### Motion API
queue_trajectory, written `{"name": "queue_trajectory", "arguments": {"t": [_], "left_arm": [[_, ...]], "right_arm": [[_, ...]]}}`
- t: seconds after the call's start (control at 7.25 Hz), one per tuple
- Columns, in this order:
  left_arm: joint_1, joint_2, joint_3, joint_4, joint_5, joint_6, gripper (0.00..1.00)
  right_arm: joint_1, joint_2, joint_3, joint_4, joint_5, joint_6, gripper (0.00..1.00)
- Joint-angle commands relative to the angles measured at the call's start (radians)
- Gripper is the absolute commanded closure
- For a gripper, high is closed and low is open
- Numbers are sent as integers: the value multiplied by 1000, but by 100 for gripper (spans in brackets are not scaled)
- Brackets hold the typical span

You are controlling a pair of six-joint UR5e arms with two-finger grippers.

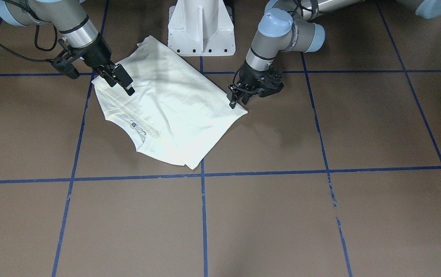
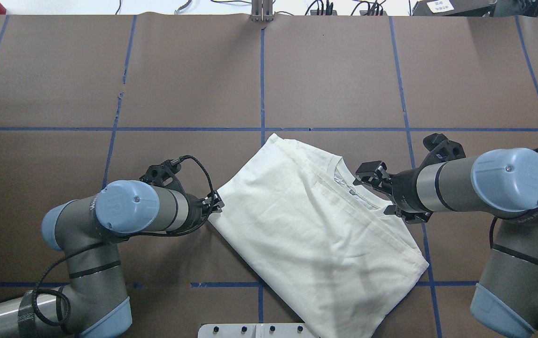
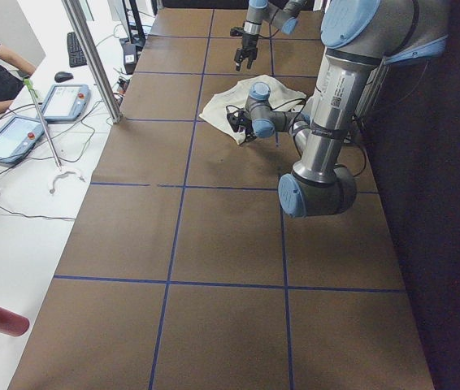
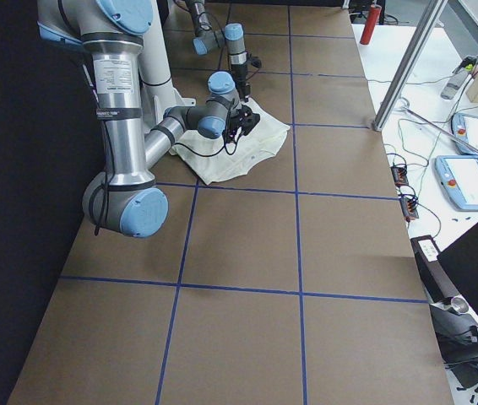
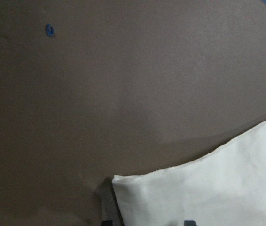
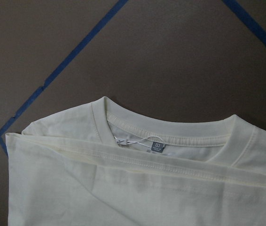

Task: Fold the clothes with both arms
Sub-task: 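Grasp the folded white shirt's sides with both grippers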

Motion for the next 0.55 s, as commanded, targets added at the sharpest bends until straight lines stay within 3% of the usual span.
{"name": "queue_trajectory", "arguments": {"t": [0.0,0.14,0.28,0.41], "left_arm": [[1,0,9,4,29,-1,53],[1,0,9,6,34,-2,80],[1,3,17,6,37,-1,100],[1,0,29,6,65,5,100]], "right_arm": [[3,5,-16,0,-1,0,0],[1,5,-16,0,-1,1,0],[0,6,-16,0,-3,4,0],[0,6,-16,0,-3,6,0]]}}
